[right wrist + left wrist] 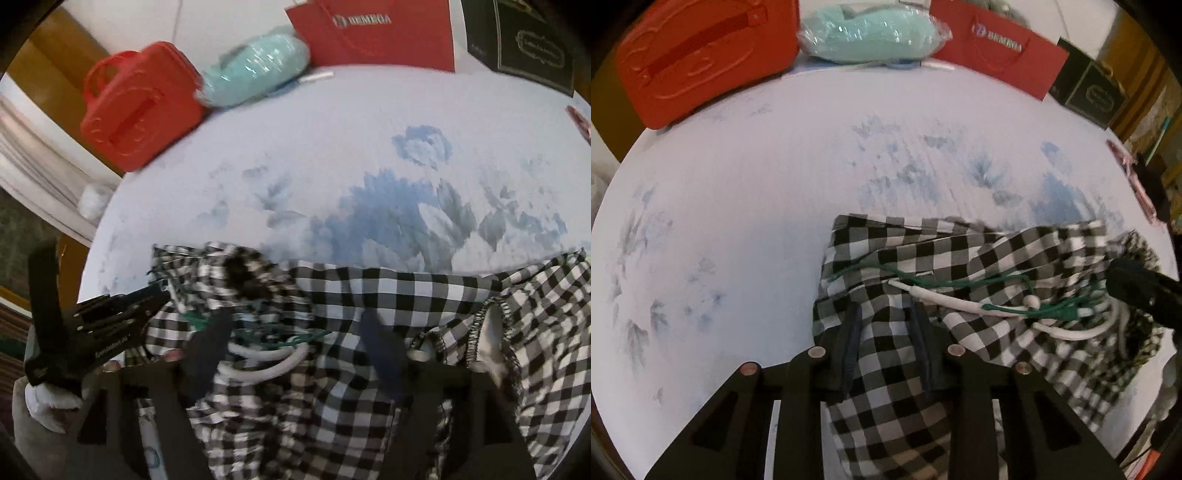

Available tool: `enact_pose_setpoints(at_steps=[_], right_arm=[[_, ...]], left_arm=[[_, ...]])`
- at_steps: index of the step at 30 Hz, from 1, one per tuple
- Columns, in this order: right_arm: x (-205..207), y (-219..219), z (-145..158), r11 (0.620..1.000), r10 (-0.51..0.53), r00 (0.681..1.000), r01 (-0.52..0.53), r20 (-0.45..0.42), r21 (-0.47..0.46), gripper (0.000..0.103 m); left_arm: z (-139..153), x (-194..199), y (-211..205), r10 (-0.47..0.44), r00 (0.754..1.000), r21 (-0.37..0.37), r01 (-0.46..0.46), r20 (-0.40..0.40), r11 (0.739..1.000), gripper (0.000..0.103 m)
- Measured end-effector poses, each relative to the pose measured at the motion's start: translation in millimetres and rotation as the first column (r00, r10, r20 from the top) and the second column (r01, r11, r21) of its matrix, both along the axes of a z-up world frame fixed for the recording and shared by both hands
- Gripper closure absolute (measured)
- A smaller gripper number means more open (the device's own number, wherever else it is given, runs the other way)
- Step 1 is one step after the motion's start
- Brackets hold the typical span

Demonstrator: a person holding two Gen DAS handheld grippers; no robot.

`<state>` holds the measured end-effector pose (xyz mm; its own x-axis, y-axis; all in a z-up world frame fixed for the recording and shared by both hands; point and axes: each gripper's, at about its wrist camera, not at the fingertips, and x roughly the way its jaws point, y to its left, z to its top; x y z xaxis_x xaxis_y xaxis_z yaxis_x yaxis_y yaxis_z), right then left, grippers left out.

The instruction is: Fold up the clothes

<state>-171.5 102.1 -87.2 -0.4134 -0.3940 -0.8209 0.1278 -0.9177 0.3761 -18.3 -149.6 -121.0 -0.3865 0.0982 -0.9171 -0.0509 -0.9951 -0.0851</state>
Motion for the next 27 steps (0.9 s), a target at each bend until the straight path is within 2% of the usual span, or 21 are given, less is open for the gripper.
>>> enact_pose_setpoints(at_steps=[1,3,4,5,9,13,15,19,21,25,27], right_arm=[[3,-2,7,1.000,0.006,1.000,-0.006,-0.027,0.000,0.031],[5,-8,19,1.000,0.031,0.997,-0.031,-0.064,0.003,0.048],[4,-13,21,0.999,0.051,0.996,-0.051,-0.067,-0.007,0.062],[2,-19,22,0.997,0.070,0.995,-0.072,-0.069,-0.020,0.064],[-9,-49,16,0.990,0.141,0.988,-0.141,-0.058,-0.004,0.064],[-14,-62,-18,0.985,0.152,0.985,-0.158,0.077,0.072,0.064],[-11,-61,-24,0.982,0.156,0.984,-0.163,0.083,0.092,0.065],[5,-48,-12,0.984,0.138,0.987,-0.146,0.081,0.105,0.065],[20,-39,-5,0.985,0.134,0.989,-0.141,0.070,0.103,0.065],[50,-30,-5,0.985,0.146,0.986,-0.152,0.078,0.083,0.065],[59,-30,-13,0.984,0.150,0.984,-0.158,0.100,0.085,0.065]], left_arm=[[4,1,-1,0.003,1.000,0.007,-0.003,-0.006,1.000,0.076],[13,5,-1,0.000,1.000,0.013,0.000,-0.023,1.000,0.076],[17,8,-1,-0.002,1.000,0.017,0.002,-0.029,1.000,0.076],[20,11,-1,-0.003,0.999,0.023,0.004,-0.033,1.000,0.076],[20,22,0,-0.024,1.000,0.034,0.025,-0.020,0.999,0.076],[1,32,-1,-0.031,0.998,0.025,0.030,0.049,0.999,0.076],[-7,32,0,-0.031,0.997,0.016,0.030,0.072,0.999,0.076],[-9,34,2,-0.030,0.997,0.006,0.030,0.074,1.000,0.075],[2,36,2,-0.047,0.998,0.019,0.047,0.046,0.999,0.075],[14,45,9,-0.097,0.995,0.059,0.096,0.016,0.994,0.058],[9,46,12,-0.116,0.993,0.068,0.114,0.030,0.991,0.058]])
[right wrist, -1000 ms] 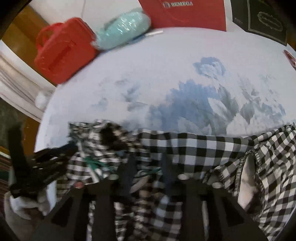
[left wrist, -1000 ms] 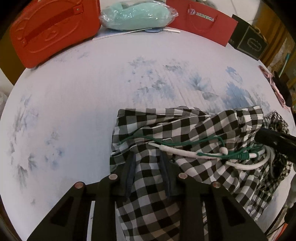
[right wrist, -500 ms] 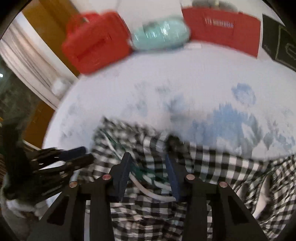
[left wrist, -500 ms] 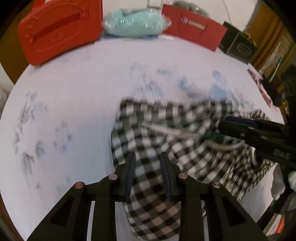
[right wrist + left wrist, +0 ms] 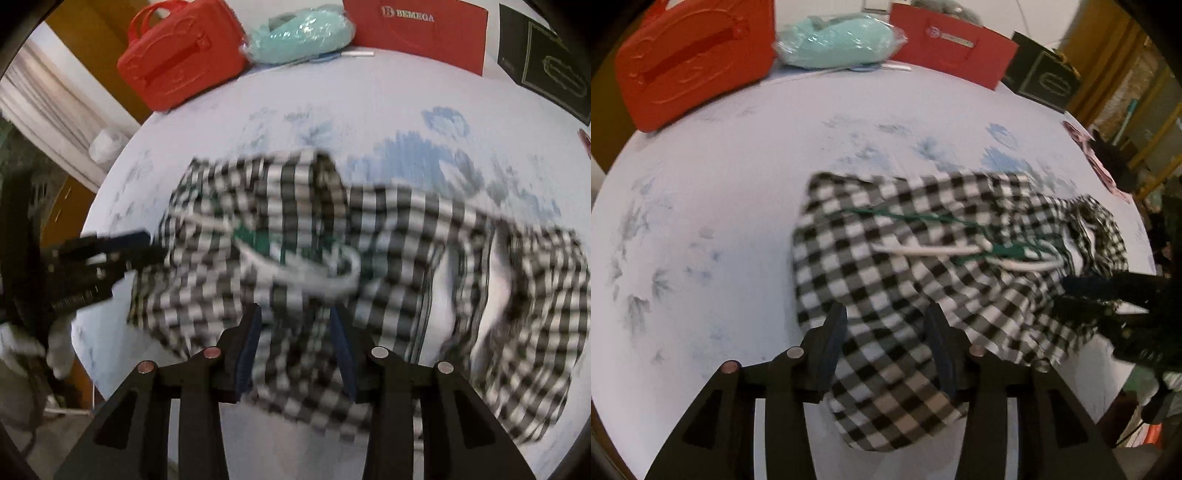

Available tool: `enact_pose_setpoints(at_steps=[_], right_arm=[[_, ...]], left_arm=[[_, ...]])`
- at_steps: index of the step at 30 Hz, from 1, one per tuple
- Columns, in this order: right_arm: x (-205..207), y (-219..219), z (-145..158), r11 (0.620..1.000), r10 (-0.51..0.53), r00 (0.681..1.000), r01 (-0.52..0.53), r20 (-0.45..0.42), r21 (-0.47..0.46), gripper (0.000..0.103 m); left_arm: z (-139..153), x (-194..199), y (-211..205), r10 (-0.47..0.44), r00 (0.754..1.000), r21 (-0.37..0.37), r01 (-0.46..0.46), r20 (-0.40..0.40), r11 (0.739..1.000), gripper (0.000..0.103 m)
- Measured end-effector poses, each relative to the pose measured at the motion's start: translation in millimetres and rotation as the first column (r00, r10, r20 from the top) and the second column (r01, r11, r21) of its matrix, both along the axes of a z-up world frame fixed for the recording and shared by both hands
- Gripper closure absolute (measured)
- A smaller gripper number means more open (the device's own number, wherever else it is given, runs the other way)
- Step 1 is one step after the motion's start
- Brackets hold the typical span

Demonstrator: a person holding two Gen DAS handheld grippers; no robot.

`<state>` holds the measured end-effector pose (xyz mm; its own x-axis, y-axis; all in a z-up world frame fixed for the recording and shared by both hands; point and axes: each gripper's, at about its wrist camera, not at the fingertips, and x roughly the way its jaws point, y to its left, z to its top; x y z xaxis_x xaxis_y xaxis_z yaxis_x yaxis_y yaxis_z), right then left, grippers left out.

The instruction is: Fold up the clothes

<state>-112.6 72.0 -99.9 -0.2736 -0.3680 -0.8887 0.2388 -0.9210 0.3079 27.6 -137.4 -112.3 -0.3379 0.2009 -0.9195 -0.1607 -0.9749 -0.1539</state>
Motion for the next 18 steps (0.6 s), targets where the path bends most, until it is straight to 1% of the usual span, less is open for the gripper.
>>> enact_pose_setpoints(at_steps=[2,5,7,9,10,12,13,15,16,18], right_arm=[[4,1,-16,1.000,-0.019,0.998,0.019,0.059,-0.005,0.064],[14,14,-20,0.996,-0.062,0.995,0.068,0.084,-0.065,0.063],[26,31,-5,0.988,-0.108,0.993,0.112,0.043,-0.102,0.063],[37,54,11,0.980,-0.173,0.985,0.171,-0.007,-0.106,0.061],[43,68,19,0.972,-0.215,0.976,0.211,-0.033,-0.104,0.058],[52,96,28,0.950,-0.300,0.952,0.292,-0.058,-0.108,0.056],[56,111,30,0.936,-0.343,0.937,0.336,-0.061,-0.103,0.056],[62,132,29,0.921,-0.388,0.920,0.383,-0.057,-0.074,0.056],[65,139,28,0.915,-0.403,0.913,0.401,-0.060,-0.050,0.056],[66,142,22,0.909,-0.416,0.907,0.415,-0.063,-0.030,0.057]], left_arm=[[-17,1,7,-0.020,0.999,-0.037,0.021,0.043,0.999,0.058],[-25,-2,9,-0.013,0.998,-0.045,0.016,0.067,0.999,0.058],[-15,-5,9,-0.002,0.998,-0.044,0.005,0.058,0.999,0.058],[3,-5,11,-0.016,1.000,-0.022,0.016,0.009,1.000,0.058],[11,-6,13,-0.024,1.000,-0.001,0.024,-0.019,1.000,0.058],[25,-8,19,-0.030,0.998,0.039,0.033,-0.064,0.999,0.058],[27,-9,22,-0.034,0.997,0.045,0.037,-0.073,0.998,0.058],[27,-13,30,-0.047,0.996,0.049,0.051,-0.082,0.998,0.058],[25,-14,35,-0.059,0.995,0.045,0.062,-0.076,0.997,0.058],[20,-13,41,-0.082,0.995,0.043,0.084,-0.064,0.995,0.058]])
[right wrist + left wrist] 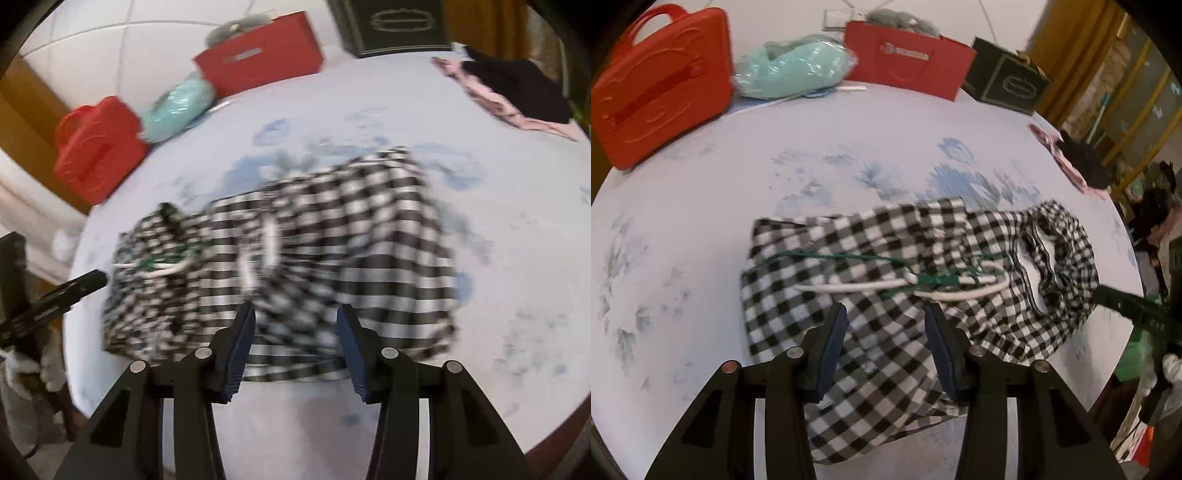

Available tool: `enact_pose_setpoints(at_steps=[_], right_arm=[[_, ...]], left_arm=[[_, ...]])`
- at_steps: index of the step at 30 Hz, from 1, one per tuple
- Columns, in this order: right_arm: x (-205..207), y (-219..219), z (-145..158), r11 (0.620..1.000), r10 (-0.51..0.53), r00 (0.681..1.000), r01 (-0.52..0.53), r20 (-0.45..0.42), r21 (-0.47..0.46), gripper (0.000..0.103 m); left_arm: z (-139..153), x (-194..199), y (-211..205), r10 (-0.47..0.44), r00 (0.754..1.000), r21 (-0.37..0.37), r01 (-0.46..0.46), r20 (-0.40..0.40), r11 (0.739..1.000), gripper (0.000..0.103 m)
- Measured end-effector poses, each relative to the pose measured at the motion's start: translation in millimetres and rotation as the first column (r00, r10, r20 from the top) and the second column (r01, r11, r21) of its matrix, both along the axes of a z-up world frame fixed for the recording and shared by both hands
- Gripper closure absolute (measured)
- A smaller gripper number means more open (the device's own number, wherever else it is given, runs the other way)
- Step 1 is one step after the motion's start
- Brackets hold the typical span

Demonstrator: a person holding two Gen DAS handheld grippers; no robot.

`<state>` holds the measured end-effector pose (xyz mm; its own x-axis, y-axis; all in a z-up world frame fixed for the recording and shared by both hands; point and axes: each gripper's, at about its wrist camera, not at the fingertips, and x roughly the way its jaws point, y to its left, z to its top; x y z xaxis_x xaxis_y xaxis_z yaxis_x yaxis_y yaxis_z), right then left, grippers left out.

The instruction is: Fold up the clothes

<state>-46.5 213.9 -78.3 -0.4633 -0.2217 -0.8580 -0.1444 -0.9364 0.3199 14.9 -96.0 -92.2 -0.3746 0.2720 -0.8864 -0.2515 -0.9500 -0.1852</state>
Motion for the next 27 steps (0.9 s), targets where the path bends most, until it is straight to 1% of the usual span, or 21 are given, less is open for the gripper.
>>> enact_pose_setpoints(at_steps=[1,4,5,6,7,8,10,11,12,13,14,15,16,18,19,21,22,24,25,26,27], right_arm=[[0,1,-3,1.000,-0.007,1.000,0.007,0.002,0.008,0.057],[-3,-14,-3,0.998,0.026,0.999,-0.025,-0.019,0.052,0.056],[-4,-21,-2,0.997,0.043,0.999,-0.041,-0.034,0.062,0.051],[-7,-28,-3,0.996,0.061,0.997,-0.058,-0.040,0.075,0.043],[-10,-34,-5,0.993,0.080,0.996,-0.076,-0.043,0.088,0.024],[-14,-40,-7,0.990,0.099,0.994,-0.094,-0.046,0.101,0.018],[-20,-49,-17,0.980,0.126,0.992,-0.120,-0.026,0.156,0.018],[-24,-53,-22,0.974,0.138,0.990,-0.133,-0.014,0.185,0.019],[-27,-55,-31,0.965,0.142,0.990,-0.142,0.020,0.219,0.024],[-30,-56,-42,0.955,0.142,0.988,-0.152,0.059,0.254,0.052],[-31,-55,-46,0.953,0.129,0.989,-0.142,0.066,0.266,0.061],[-31,-51,-44,0.962,0.112,0.992,-0.124,0.064,0.243,0.073],[-30,-47,-42,0.972,0.094,0.994,-0.105,0.061,0.212,0.079],[-24,-45,-30,0.983,0.089,0.996,-0.090,0.011,0.158,0.079],[-20,-49,-21,0.984,0.108,0.994,-0.104,-0.018,0.142,0.079],[-12,-59,-7,0.981,0.168,0.983,-0.161,-0.068,0.105,0.079],[-10,-67,-5,0.975,0.215,0.974,-0.210,-0.069,0.073,0.079],[-10,-83,-14,0.957,0.291,0.956,-0.290,-0.035,0.031,0.079],[-11,-89,-27,0.950,0.310,0.951,-0.310,0.009,0.019,0.073],[-12,-92,-38,0.951,0.308,0.950,-0.309,0.049,0.019,0.069],[-12,-91,-47,0.955,0.292,0.953,-0.295,0.080,0.023,0.062]], left_arm=[[-3,1,2,-0.011,1.000,0.001,0.011,0.007,1.000,0.058],[-9,5,3,-0.023,0.999,-0.010,0.024,0.028,1.000,0.058],[-10,7,2,-0.026,0.999,-0.014,0.027,0.035,1.000,0.058],[-11,8,2,-0.028,0.999,-0.018,0.029,0.040,0.999,0.058],[-11,10,0,-0.026,0.999,-0.020,0.027,0.042,0.999,0.058],[-11,11,-2,-0.024,0.999,-0.021,0.025,0.044,0.999,0.058],[-12,12,-6,-0.018,0.999,-0.025,0.019,0.050,1.000,0.058],[-13,12,-9,-0.012,0.999,-0.028,0.014,0.053,1.000,0.058],[-15,12,-12,-0.007,0.998,-0.032,0.009,0.056,0.999,0.058],[-16,12,-14,-0.002,0.998,-0.040,0.004,0.055,0.999,0.058],[-17,12,-16,0.004,0.998,-0.048,-0.001,0.055,0.999,0.058],[-18,11,-18,0.011,0.998,-0.056,-0.008,0.054,0.998,0.058],[-19,12,-23,0.018,0.998,-0.058,-0.014,0.056,0.998,0.058],[-23,12,-30,0.028,0.998,-0.063,-0.024,0.061,0.998,0.058],[-25,12,-32,0.032,0.997,-0.065,-0.027,0.065,0.997,0.058],[-30,12,-33,0.032,0.997,-0.074,-0.026,0.074,0.997,0.058],[-33,12,-32,0.031,0.996,-0.076,-0.025,0.079,0.997,0.058],[-37,11,-31,0.029,0.996,-0.080,-0.022,0.083,0.997,0.058],[-38,10,-31,0.028,0.996,-0.081,-0.021,0.084,0.996,0.058],[-39,10,-30,0.028,0.996,-0.082,-0.021,0.085,0.996,0.058],[-38,10,-32,0.028,0.996,-0.078,-0.021,0.085,0.997,0.058]])
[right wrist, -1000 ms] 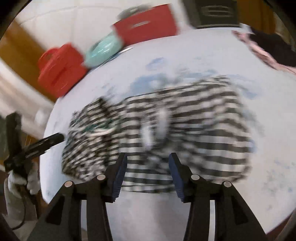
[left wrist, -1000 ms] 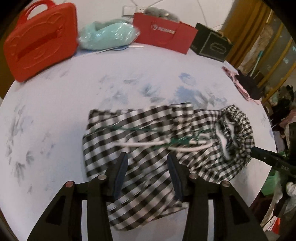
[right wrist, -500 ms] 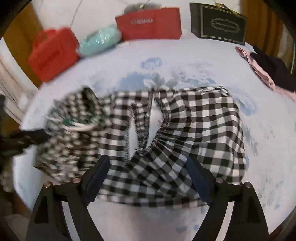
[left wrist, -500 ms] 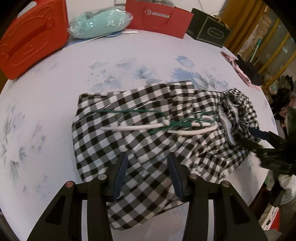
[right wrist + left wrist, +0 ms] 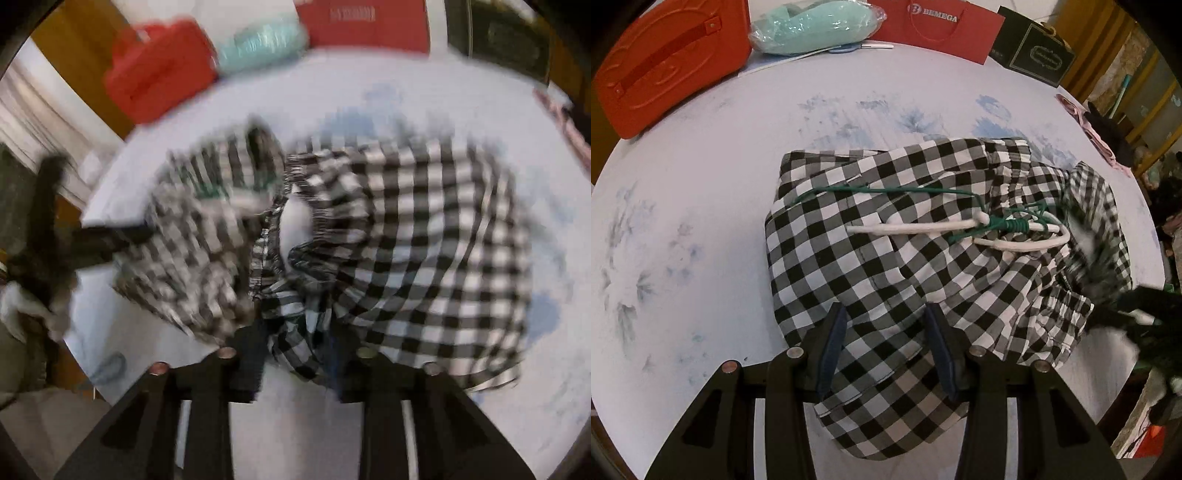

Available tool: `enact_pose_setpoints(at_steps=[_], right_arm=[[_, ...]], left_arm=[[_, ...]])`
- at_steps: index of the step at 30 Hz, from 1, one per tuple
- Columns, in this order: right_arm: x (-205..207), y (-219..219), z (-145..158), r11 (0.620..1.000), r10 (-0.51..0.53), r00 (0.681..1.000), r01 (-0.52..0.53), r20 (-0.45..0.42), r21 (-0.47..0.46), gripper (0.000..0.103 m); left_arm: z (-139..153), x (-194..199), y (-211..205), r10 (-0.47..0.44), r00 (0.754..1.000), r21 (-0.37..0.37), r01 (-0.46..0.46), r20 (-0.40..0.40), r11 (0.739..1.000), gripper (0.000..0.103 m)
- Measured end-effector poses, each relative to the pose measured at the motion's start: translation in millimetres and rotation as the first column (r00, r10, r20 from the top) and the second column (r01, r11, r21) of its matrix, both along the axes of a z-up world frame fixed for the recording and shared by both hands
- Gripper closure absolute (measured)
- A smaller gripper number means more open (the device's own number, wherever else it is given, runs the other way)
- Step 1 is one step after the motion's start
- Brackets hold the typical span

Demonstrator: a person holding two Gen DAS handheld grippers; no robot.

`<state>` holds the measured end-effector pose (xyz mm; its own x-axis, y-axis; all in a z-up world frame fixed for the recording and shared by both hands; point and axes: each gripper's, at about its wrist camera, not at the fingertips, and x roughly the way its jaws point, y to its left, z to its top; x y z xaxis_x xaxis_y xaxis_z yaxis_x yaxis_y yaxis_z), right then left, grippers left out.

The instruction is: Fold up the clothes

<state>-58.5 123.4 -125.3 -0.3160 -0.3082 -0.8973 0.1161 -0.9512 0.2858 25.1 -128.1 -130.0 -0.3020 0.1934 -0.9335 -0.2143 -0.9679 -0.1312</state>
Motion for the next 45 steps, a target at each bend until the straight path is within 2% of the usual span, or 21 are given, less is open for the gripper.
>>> enact_pose_setpoints(at_steps=[2,3,5,7,12,13,16,20,24,27,30,31,34,36,37,38,39,40,41,43,45], right_arm=[[5,9,2,0.998,-0.050,0.999,0.049,-0.006,-0.035,0.056],[9,16,11,0.996,-0.072,0.997,0.070,-0.031,-0.062,0.053],[18,30,36,0.991,-0.112,0.989,0.103,-0.102,-0.088,0.040],[23,50,64,0.982,-0.180,0.970,0.166,-0.165,-0.092,0.039],[14,83,82,0.971,-0.229,0.959,0.236,-0.168,0.024,0.039],[12,87,85,0.974,-0.216,0.962,0.224,-0.165,0.032,0.040],[-9,92,86,0.988,-0.140,0.979,0.149,-0.149,0.049,0.085],[-45,96,70,1.000,0.003,0.992,0.000,-0.123,0.028,0.085],[-83,105,46,0.991,0.136,0.986,-0.134,-0.094,0.018,0.085],[-105,118,19,0.971,0.238,0.971,-0.238,-0.033,0.001,0.085],[-109,127,6,0.945,0.326,0.945,-0.326,0.011,-0.026,0.085],[-107,130,8,0.941,0.337,0.941,-0.336,0.006,-0.047,0.085],[-101,141,25,0.920,0.370,0.928,-0.373,-0.046,-0.117,0.083],[-98,148,36,0.911,0.384,0.919,-0.393,-0.087,-0.127,0.082],[-97,152,40,0.907,0.390,0.915,-0.401,-0.107,-0.130,0.074],[-96,156,43,0.906,0.390,0.914,-0.403,-0.116,-0.128,0.058],[-97,161,45,0.907,0.389,0.913,-0.403,-0.122,-0.126,0.051],[-97,166,47,0.907,0.387,0.913,-0.402,-0.129,-0.123,0.046],[-99,169,47,0.906,0.392,0.911,-0.406,-0.127,-0.122,0.046],[-104,177,45,0.901,0.412,0.904,-0.423,-0.113,-0.099,0.046],[-110,183,44,0.893,0.430,0.896,-0.440,-0.111,-0.093,0.042]], left_arm=[[5,1,-3,0.002,1.000,0.004,-0.002,-0.011,1.000,0.058],[9,1,-5,0.003,1.000,0.007,-0.003,-0.019,1.000,0.058],[20,2,-9,0.008,0.999,0.023,-0.006,-0.047,1.000,0.058],[32,2,-8,0.005,0.997,0.045,-0.001,-0.082,0.999,0.058],[48,5,11,-0.004,0.991,0.088,0.016,-0.137,0.996,0.058],[50,6,17,-0.001,0.991,0.103,0.015,-0.135,0.995,0.058],[55,10,47,-0.025,0.991,0.133,0.043,-0.133,0.990,0.058],[57,12,103,-0.034,0.991,0.154,0.054,-0.130,0.987,0.063],[48,9,156,0.020,0.992,0.170,0.001,-0.122,0.985,0.063],[22,-5,190,0.126,0.986,0.086,-0.118,-0.104,0.989,0.063],[-4,-18,197,0.235,0.970,-0.036,-0.238,-0.069,0.971,0.063],[-10,-22,198,0.257,0.964,-0.049,-0.260,-0.061,0.964,0.062],[-9,-28,205,0.293,0.953,-0.099,-0.299,-0.072,0.949,0.062],[-8,-30,209,0.309,0.948,-0.116,-0.315,-0.069,0.942,0.062],[-3,-29,210,0.313,0.947,-0.115,-0.320,-0.075,0.941,0.062],[2,-28,211,0.316,0.945,-0.113,-0.324,-0.081,0.939,0.062],[7,-27,212,0.322,0.943,-0.112,-0.331,-0.088,0.937,0.061],[15,-24,212,0.340,0.934,-0.104,-0.351,-0.106,0.931,0.054],[22,-21,213,0.359,0.925,-0.097,-0.371,-0.125,0.924,0.039],[32,-16,216,0.398,0.906,-0.068,-0.410,-0.143,0.910,0.026],[36,-10,223,0.444,0.886,-0.039,-0.452,-0.134,0.891,0.026]])
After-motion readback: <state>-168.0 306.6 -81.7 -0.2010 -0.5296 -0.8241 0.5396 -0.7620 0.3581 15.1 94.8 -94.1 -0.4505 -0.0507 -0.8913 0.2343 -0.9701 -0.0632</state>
